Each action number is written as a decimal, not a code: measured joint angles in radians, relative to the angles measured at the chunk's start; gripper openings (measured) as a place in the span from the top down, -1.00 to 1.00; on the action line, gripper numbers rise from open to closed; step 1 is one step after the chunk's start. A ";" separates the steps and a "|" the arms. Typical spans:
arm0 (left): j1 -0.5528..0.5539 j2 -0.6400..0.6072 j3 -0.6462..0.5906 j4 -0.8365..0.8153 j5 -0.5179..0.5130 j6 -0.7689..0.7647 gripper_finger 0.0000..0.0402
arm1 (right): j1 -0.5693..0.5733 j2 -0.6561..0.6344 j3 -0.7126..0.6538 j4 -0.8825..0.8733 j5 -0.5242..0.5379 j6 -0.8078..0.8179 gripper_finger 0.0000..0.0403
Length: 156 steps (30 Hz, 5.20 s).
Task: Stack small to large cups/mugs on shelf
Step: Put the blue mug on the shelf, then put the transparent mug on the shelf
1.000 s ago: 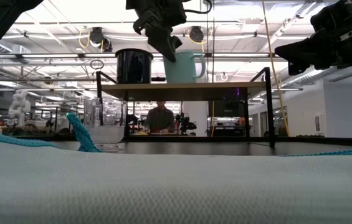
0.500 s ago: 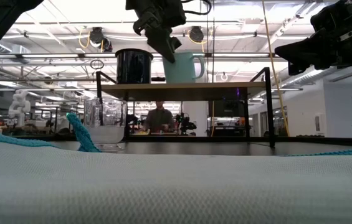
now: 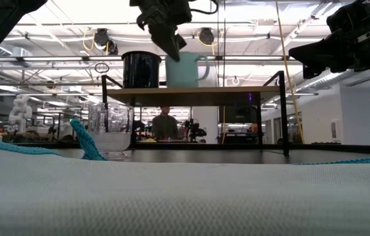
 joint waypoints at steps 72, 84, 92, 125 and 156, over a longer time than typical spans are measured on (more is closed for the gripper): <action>-0.044 0.007 0.002 -0.035 -0.032 -0.026 0.90 | 0.000 0.007 0.000 -0.009 0.000 0.008 1.00; -0.044 0.007 0.002 -0.035 -0.013 -0.033 0.71 | 0.000 0.011 0.000 -0.008 0.000 0.009 1.00; -0.043 0.007 0.002 -0.036 -0.006 -0.047 0.45 | 0.000 0.011 0.000 -0.008 0.000 0.011 1.00; -0.041 0.007 0.002 -0.026 -0.096 -0.058 0.08 | 0.000 0.011 0.000 -0.008 0.000 0.011 1.00; -0.048 0.005 0.142 -0.051 -0.095 -0.126 0.08 | 0.000 0.011 0.000 -0.009 0.000 0.010 1.00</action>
